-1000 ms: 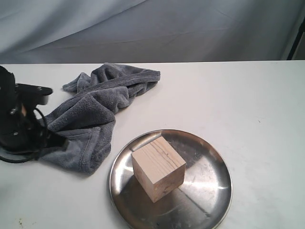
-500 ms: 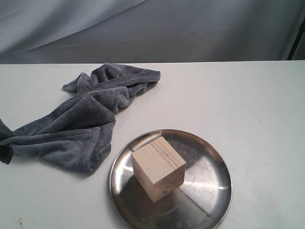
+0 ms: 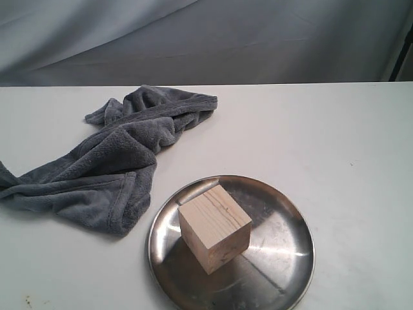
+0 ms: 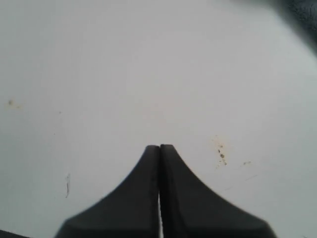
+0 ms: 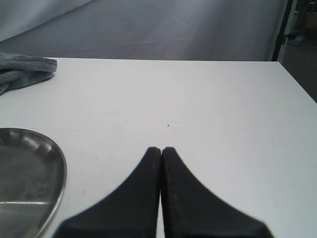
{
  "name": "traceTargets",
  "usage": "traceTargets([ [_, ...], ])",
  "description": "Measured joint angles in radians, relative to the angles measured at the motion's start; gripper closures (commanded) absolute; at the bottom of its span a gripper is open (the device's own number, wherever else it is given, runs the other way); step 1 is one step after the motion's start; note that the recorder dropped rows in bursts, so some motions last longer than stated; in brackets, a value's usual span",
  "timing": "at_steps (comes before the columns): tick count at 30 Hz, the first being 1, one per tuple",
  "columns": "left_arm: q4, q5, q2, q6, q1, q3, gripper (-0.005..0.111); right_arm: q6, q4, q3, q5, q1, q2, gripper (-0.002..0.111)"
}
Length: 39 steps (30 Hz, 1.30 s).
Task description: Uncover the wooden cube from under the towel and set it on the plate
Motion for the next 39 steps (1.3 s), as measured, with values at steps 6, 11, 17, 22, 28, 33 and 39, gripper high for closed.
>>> traceTargets([
  [6,-0.091,-0.125,-0.247,0.147,0.0,0.069,0.107,0.0,0.0,0.0,0.0,0.0,0.0,0.108],
  [11,-0.108,-0.163,-0.417,0.173,0.0,0.069,0.107,0.0,0.0,0.0,0.0,0.0,0.0,0.108],
  [17,-0.143,-0.204,-0.585,0.214,0.0,0.076,0.107,0.0,0.0,0.0,0.0,0.0,0.0,0.108],
  [22,-0.235,-0.248,-0.717,0.323,0.0,0.116,0.107,0.0,0.0,0.0,0.0,0.0,0.0,0.108],
  [28,-0.246,-0.287,-0.858,0.348,0.0,0.123,0.107,0.0,0.0,0.0,0.0,0.0,0.0,0.108],
  [33,-0.25,-0.289,-0.963,0.352,0.0,0.123,0.107,0.0,0.0,0.0,0.0,0.0,0.0,0.108],
  [39,-0.261,-0.43,-1.118,0.354,0.0,0.124,0.107,0.0,0.0,0.0,0.0,0.0,0.0,0.108],
])
